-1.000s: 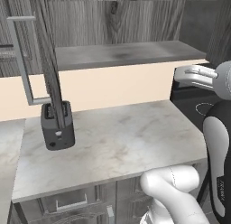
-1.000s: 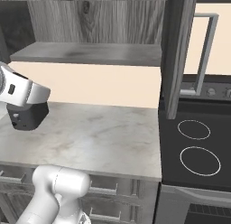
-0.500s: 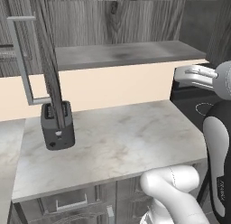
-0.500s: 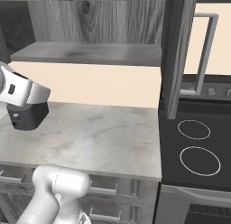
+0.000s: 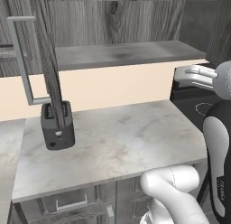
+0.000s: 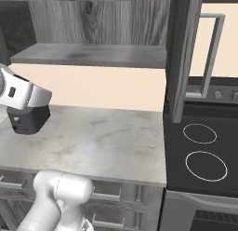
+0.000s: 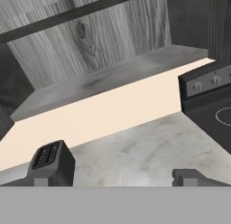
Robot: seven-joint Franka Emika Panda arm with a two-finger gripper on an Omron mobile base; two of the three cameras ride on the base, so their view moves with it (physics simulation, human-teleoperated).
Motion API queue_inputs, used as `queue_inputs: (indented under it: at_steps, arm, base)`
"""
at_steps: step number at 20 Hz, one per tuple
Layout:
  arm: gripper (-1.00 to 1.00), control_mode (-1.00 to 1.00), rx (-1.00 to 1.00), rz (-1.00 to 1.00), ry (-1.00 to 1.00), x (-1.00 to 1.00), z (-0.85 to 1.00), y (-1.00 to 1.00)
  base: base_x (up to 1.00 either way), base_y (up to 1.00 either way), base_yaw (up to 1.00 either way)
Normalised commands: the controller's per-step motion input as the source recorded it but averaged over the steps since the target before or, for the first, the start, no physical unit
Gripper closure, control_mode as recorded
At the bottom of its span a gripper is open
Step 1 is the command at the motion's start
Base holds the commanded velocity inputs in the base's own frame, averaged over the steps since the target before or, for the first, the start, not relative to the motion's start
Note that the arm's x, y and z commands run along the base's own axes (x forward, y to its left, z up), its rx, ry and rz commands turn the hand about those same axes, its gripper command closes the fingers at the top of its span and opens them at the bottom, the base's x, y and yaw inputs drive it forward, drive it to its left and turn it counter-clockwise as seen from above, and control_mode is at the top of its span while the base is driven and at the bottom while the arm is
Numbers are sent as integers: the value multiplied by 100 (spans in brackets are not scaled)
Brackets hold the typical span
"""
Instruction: Open the cabinet. Pick the sponge and place it next to the sink. Then close the cabinet.
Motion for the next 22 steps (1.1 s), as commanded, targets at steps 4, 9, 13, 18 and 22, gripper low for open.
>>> queue_inputs:
  at_steps: [4,9,13,18,22]
  arm:
    - [-100,-100,0,0,0,0,0,0]
    - [-100,-100,1,0,-11,-55,0,-1]
    - [-100,-100,0,0,-17,-77,29,0]
    - [-100,-100,-7,0,-10,-61,47,0]
    - [-100,-100,-14,-8,0,-15,86,2]
  base:
    - [0,0,0]
    - [0,0,0]
    - [0,0,0]
    - [0,0,0]
    - [0,0,0]
